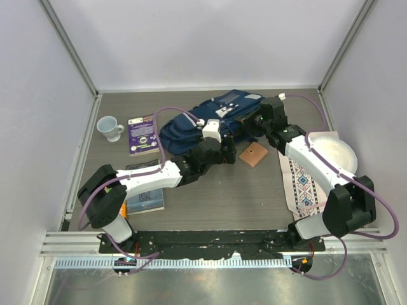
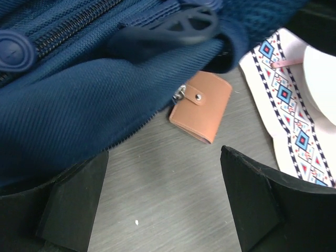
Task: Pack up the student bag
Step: Unzip the student bag at the center of the board.
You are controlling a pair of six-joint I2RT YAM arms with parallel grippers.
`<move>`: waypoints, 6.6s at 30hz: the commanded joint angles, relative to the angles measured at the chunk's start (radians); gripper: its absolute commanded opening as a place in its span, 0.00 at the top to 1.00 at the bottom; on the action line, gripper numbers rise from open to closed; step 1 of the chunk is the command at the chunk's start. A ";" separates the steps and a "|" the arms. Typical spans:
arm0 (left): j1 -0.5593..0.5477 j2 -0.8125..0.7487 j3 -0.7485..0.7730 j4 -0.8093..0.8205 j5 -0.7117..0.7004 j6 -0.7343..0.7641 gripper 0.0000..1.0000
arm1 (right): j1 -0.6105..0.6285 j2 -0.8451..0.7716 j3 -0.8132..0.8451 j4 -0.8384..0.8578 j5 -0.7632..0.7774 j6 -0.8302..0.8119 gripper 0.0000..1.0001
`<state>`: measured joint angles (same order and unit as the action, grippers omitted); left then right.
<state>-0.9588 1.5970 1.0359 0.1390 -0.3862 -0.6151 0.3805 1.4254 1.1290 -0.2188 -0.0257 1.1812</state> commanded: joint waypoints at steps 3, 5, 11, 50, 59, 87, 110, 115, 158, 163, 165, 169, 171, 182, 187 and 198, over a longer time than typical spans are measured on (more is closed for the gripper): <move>0.000 0.043 0.023 0.189 -0.132 0.044 0.14 | 0.015 -0.106 0.032 0.113 -0.079 0.047 0.99; -0.001 0.047 0.024 0.211 -0.152 0.049 0.19 | 0.014 -0.114 0.028 0.105 -0.077 0.043 0.99; -0.012 0.026 0.001 0.284 -0.227 0.063 0.23 | 0.014 -0.129 0.005 0.099 -0.074 0.035 0.99; -0.026 -0.190 -0.181 0.133 -0.226 0.072 1.00 | -0.112 -0.042 0.034 0.087 -0.125 -0.152 0.99; -0.026 -0.360 -0.263 -0.079 -0.027 0.101 1.00 | -0.238 0.078 0.093 0.070 -0.203 -0.316 0.99; -0.040 -0.163 -0.212 -0.061 0.150 -0.015 1.00 | -0.368 0.115 0.112 -0.157 -0.189 -0.454 0.30; -0.040 -0.123 -0.208 -0.036 0.193 -0.034 1.00 | -0.049 -0.005 -0.334 0.131 -0.333 -0.129 0.34; -0.040 -0.121 -0.204 -0.038 0.194 -0.034 1.00 | -0.037 0.038 -0.350 0.176 -0.333 -0.115 0.37; -0.067 0.138 -0.263 0.246 -0.012 -0.216 0.54 | -0.022 0.083 -0.397 0.263 -0.335 -0.153 0.88; -0.084 0.156 -0.272 0.327 -0.123 -0.227 0.52 | -0.023 0.070 -0.403 0.257 -0.336 -0.158 0.88; -0.086 0.170 -0.266 0.341 -0.132 -0.227 0.53 | -0.022 0.066 -0.402 0.251 -0.336 -0.164 0.88; -0.087 0.184 -0.247 0.347 -0.144 -0.224 0.60 | -0.023 0.061 -0.406 0.245 -0.338 -0.169 0.88; -0.087 0.184 -0.244 0.347 -0.158 -0.233 0.68 | -0.023 0.058 -0.408 0.245 -0.336 -0.169 0.88; -0.089 0.098 -0.281 0.280 -0.175 -0.210 1.00 | -0.023 0.052 -0.391 0.225 -0.301 -0.186 0.90; -0.098 0.008 -0.330 0.165 -0.106 -0.141 1.00 | -0.109 0.049 -0.345 0.185 -0.278 -0.215 0.99; -0.100 -0.297 -0.441 -0.128 0.084 -0.037 1.00 | -0.241 0.151 -0.101 0.073 -0.293 -0.389 0.99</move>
<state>-1.0504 1.4174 0.6376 0.2127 -0.3843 -0.7147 0.1989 1.5406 0.8898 -0.1928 -0.4377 0.9028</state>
